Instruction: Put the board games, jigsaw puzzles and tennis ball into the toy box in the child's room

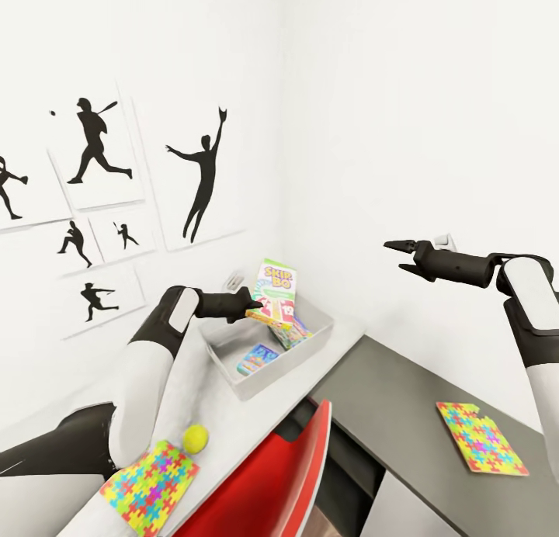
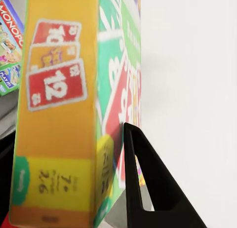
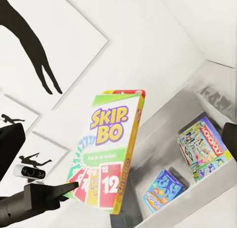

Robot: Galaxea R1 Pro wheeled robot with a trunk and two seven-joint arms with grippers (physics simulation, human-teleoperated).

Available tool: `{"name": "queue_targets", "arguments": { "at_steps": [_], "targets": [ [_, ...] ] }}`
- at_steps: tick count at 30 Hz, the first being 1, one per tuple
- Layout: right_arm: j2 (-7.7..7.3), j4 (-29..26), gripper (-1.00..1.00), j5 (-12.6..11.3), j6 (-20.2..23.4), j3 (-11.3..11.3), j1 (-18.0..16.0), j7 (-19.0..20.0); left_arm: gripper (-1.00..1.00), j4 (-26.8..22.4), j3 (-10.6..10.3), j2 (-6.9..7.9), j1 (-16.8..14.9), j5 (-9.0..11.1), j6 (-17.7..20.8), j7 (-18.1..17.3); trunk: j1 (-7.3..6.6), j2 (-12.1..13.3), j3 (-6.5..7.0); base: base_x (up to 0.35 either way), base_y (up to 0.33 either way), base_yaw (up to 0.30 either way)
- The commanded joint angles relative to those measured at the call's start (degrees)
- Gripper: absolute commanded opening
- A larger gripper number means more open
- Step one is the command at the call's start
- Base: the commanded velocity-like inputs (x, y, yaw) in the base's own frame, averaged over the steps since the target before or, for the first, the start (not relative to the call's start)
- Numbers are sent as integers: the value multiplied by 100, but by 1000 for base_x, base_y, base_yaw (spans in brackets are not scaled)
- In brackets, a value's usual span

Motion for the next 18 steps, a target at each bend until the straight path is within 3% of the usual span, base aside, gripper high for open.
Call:
{"name": "queue_targets", "arguments": {
  "at_steps": [1, 8, 18],
  "targets": [
    [-2, 0, 100, 5, 21, -2, -6, 7, -100, -2, 46, -11, -8, -52, 36, -35, 4, -14, -14, 9, -173, 99],
    [-2, -1, 100, -1, 21, -2, -6, 7, -100, -5, 46, -8, -8, -52, 34, -36, 4, -14, -14, 3, -190, 100],
    [-9, -3, 100, -5, 21, -2, -6, 7, -100, -6, 48, -7, -8, -52, 41, -40, 4, -14, -14, 18, -3, 6]
  ]
}}
